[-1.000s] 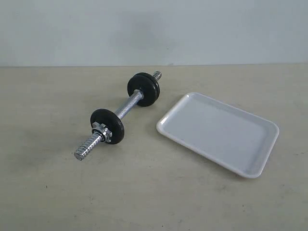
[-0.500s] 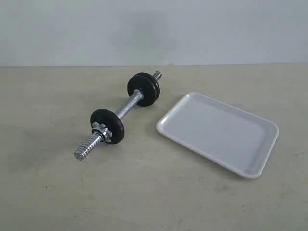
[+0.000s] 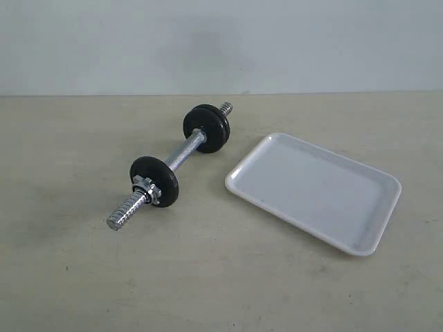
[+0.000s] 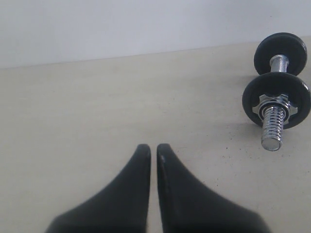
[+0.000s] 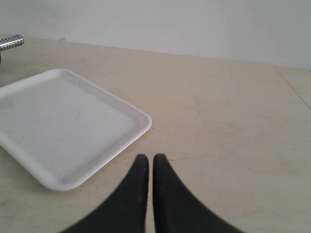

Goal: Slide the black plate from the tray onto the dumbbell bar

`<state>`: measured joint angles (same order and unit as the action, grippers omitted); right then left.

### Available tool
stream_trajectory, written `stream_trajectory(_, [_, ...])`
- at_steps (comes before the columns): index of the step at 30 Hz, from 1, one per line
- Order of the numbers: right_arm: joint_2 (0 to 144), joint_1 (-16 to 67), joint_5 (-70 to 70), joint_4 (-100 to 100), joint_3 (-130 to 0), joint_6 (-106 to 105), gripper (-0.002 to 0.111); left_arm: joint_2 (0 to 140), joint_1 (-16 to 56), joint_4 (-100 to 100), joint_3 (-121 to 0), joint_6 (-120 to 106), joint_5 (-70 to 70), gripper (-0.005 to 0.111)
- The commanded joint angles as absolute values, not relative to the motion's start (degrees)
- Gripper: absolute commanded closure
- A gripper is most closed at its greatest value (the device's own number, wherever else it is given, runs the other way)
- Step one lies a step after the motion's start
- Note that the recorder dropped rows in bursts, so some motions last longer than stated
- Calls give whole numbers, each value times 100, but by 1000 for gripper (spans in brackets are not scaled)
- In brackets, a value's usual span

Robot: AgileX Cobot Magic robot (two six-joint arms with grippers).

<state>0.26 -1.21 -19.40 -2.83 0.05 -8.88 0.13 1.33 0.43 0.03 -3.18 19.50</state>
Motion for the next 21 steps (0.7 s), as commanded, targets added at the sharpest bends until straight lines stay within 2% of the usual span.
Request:
stream_trajectory(1, [0, -115, -1933, -253, 0, -894, 107, 0, 114, 66, 0, -348, 1940, 102])
stream_trajectory(21, [0, -115, -1979, -315, 0, -894, 107, 0, 114, 66, 0, -348, 1940, 102])
